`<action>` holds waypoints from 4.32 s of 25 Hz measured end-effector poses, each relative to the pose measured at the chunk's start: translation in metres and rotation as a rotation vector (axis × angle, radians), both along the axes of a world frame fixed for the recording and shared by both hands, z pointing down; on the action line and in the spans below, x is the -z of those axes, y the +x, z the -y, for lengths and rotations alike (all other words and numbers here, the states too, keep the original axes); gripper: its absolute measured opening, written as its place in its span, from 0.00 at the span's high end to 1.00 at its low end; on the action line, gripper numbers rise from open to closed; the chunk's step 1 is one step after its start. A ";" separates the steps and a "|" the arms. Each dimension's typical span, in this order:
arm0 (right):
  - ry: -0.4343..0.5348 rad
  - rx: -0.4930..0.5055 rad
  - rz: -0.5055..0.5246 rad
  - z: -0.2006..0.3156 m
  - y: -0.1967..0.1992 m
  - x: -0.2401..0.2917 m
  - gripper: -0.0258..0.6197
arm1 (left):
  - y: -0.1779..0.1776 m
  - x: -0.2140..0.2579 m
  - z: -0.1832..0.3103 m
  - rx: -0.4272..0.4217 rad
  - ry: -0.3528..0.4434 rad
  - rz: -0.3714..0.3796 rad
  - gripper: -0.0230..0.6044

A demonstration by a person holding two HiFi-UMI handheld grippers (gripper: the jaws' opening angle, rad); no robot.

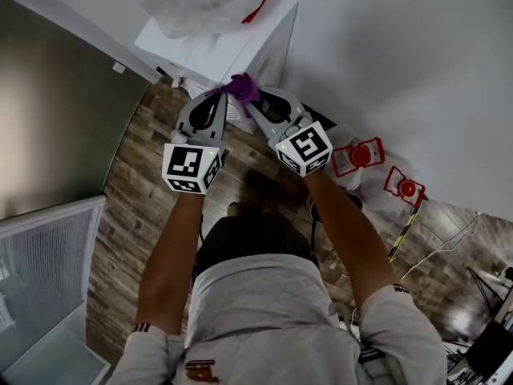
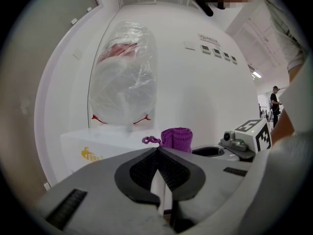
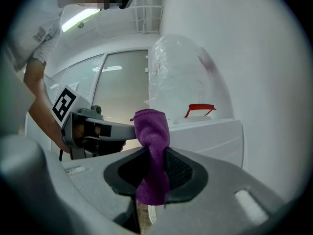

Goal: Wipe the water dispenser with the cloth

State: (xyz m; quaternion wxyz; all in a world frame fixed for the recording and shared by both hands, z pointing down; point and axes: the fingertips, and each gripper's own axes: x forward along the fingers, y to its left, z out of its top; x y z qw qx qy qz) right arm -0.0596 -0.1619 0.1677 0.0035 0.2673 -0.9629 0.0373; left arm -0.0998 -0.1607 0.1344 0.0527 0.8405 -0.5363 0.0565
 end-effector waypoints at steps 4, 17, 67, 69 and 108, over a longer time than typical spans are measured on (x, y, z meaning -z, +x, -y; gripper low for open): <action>0.002 0.000 0.001 0.007 -0.002 -0.005 0.82 | -0.001 0.001 0.004 0.010 0.002 -0.004 0.97; -0.052 -0.132 0.016 0.069 0.037 -0.020 0.82 | 0.005 0.004 0.007 0.015 -0.013 -0.025 0.97; -0.087 -0.129 0.128 0.004 0.028 -0.054 0.82 | 0.000 -0.050 -0.016 -0.018 -0.048 -0.047 0.97; -0.075 -0.113 0.120 -0.002 0.017 -0.057 0.82 | -0.001 -0.055 -0.016 -0.019 -0.046 -0.051 0.97; 0.010 -0.372 0.103 0.140 0.070 -0.143 0.82 | 0.017 -0.127 -0.006 -0.098 0.106 -0.028 0.97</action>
